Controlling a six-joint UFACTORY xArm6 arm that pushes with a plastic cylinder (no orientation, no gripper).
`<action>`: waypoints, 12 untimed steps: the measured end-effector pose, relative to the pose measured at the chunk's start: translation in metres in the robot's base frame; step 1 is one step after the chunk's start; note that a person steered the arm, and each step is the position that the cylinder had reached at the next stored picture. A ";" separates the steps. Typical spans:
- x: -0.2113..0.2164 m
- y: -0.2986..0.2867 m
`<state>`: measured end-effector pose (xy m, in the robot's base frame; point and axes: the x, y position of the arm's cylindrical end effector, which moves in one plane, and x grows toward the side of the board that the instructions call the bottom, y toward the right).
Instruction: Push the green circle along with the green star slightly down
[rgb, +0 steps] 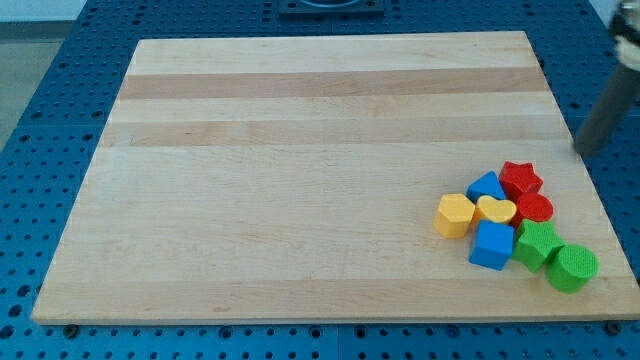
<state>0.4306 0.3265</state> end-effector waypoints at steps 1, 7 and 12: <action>0.021 0.019; 0.186 -0.071; 0.187 -0.098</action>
<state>0.6179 0.2283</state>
